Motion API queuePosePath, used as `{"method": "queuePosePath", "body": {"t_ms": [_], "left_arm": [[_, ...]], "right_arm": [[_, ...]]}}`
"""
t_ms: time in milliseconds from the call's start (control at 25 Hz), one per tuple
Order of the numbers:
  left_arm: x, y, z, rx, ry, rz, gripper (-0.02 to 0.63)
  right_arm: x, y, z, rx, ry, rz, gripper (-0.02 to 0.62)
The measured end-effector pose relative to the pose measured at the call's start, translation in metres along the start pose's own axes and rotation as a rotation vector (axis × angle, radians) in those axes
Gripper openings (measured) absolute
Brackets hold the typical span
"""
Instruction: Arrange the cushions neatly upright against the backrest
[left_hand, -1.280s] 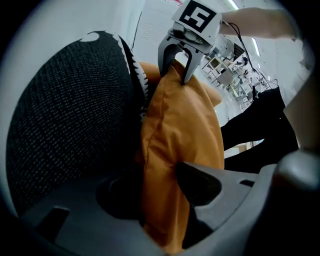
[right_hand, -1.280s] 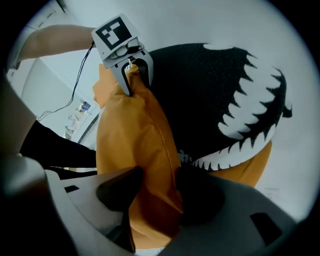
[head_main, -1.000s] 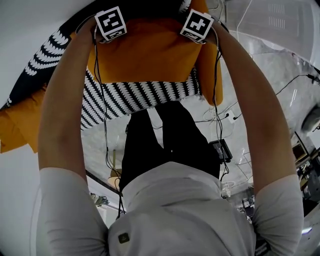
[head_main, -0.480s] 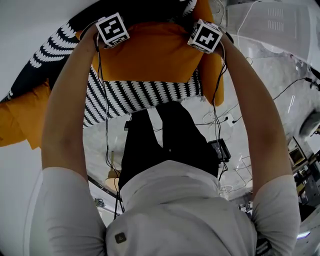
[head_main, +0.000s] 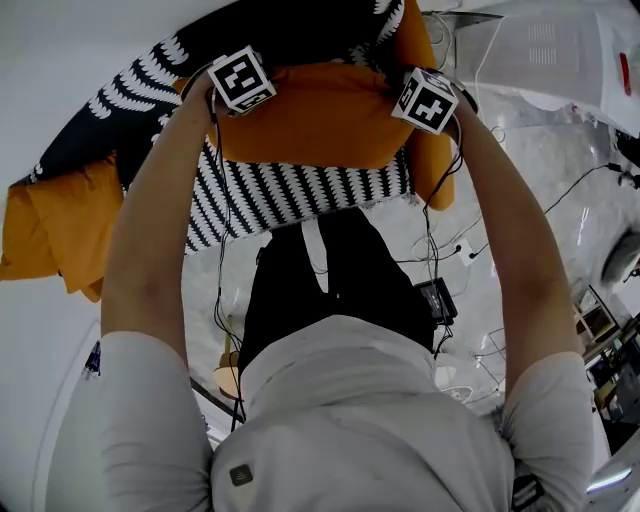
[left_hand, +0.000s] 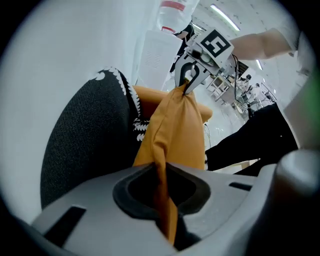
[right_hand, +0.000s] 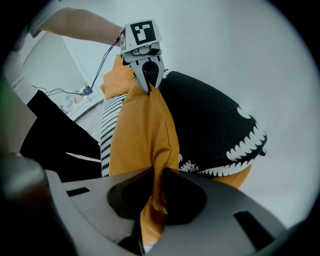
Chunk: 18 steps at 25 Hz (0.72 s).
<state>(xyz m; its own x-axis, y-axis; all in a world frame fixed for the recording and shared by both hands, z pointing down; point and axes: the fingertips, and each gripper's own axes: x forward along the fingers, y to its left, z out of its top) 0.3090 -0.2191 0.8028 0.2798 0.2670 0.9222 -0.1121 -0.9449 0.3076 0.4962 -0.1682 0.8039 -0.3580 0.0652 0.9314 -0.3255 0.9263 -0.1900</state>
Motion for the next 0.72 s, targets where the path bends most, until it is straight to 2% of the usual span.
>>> {"method": "queuePosePath", "body": {"t_ms": [120, 320, 560, 720], "left_arm": [[-0.013, -0.013, -0.004, 0.006, -0.012, 0.016, 0.043], [-0.034, -0.042, -0.007, 0.039, -0.017, -0.016, 0.041], [-0.062, -0.031, 0.001, 0.034, -0.059, 0.048, 0.038], [-0.073, -0.007, 0.015, 0.033, -0.058, 0.123, 0.037]], "right_arm": [[-0.015, 0.011, 0.007, -0.022, 0.007, -0.024, 0.069], [-0.039, 0.032, 0.012, -0.022, 0.013, -0.084, 0.067], [-0.067, 0.015, 0.028, -0.052, 0.014, -0.179, 0.066], [-0.081, -0.013, 0.035, -0.065, 0.02, -0.222, 0.067]]}}
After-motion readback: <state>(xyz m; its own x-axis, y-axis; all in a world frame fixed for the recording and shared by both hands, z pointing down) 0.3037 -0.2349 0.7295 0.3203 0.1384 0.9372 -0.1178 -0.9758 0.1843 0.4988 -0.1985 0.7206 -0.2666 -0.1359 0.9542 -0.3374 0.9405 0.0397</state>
